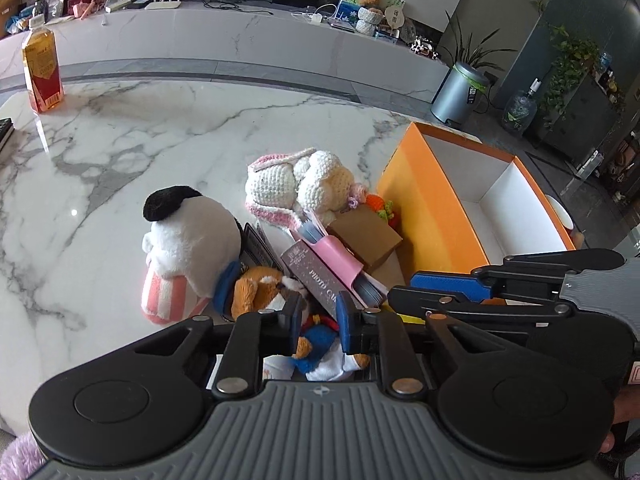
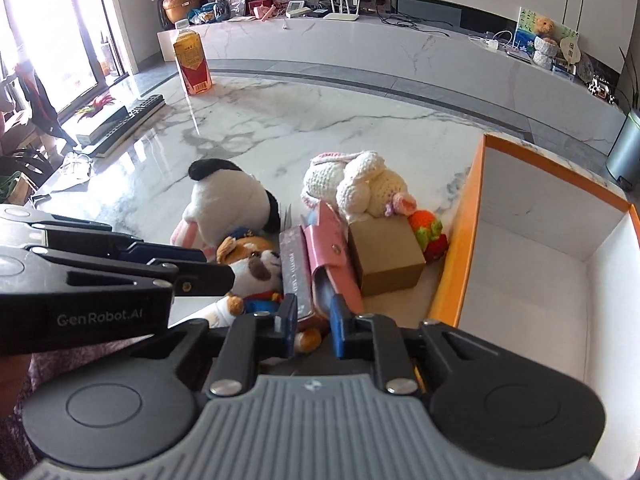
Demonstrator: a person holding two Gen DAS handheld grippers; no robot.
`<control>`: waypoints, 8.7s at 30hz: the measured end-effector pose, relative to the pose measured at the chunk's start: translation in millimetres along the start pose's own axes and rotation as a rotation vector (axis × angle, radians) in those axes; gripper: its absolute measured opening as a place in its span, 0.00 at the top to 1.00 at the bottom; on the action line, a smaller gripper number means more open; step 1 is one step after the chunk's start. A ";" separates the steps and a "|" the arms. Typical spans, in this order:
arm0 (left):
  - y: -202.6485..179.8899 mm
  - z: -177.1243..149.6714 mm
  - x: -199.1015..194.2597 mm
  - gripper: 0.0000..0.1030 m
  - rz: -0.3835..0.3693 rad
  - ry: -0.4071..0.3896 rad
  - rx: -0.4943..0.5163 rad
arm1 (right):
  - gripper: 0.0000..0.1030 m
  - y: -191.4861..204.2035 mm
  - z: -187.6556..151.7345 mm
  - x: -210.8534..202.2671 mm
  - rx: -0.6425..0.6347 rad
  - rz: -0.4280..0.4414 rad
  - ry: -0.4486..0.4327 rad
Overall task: Organize objects
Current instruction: 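Grasp the PHOTO CARD box with left tool while right tool grasps pink holder, then carry the PHOTO CARD box into the orange box and open the left tool, then lower the pink card holder into the orange box and open the right tool, then move the right tool back to the pile and grasp the black square case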
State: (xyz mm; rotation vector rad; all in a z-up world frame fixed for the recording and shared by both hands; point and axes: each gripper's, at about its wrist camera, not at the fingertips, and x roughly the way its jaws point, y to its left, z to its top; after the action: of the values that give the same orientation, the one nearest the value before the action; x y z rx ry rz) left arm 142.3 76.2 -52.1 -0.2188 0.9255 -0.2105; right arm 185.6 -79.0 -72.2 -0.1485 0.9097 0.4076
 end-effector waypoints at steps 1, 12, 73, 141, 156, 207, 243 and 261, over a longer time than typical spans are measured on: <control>3.1 3.9 3.3 0.80 -0.007 0.001 -0.010 | 0.82 -2.5 5.5 6.8 0.000 0.007 0.006; 26.1 25.9 36.9 0.84 -0.064 0.052 -0.077 | 0.80 -2.4 28.3 55.8 -0.070 0.017 0.065; -79.1 58.9 -31.9 0.74 -0.206 -0.041 -0.085 | 0.82 -76.8 7.1 -120.4 0.119 -0.059 -0.297; -137.0 40.5 44.9 0.62 -0.008 0.113 0.207 | 0.82 -161.2 -75.3 -48.1 0.510 0.069 -0.068; -107.8 50.7 62.8 0.62 -0.091 0.138 0.099 | 0.82 -158.4 -11.7 -12.0 0.124 -0.048 0.001; -106.9 40.8 72.4 0.62 -0.127 0.182 0.076 | 0.71 -181.5 -82.5 0.1 0.236 0.049 0.526; -20.6 -11.7 -32.2 0.62 0.043 0.100 0.116 | 0.67 -13.9 -3.8 -82.3 -0.147 0.205 0.122; 1.5 -21.3 8.2 0.62 -0.019 0.174 0.146 | 0.33 37.8 -15.2 21.1 -0.512 0.197 0.482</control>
State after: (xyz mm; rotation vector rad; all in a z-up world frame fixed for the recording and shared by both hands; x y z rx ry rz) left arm 130.1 73.4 -71.2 -0.0752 1.0764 -0.3170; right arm 170.7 -43.0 -96.4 -0.6513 1.2838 0.8067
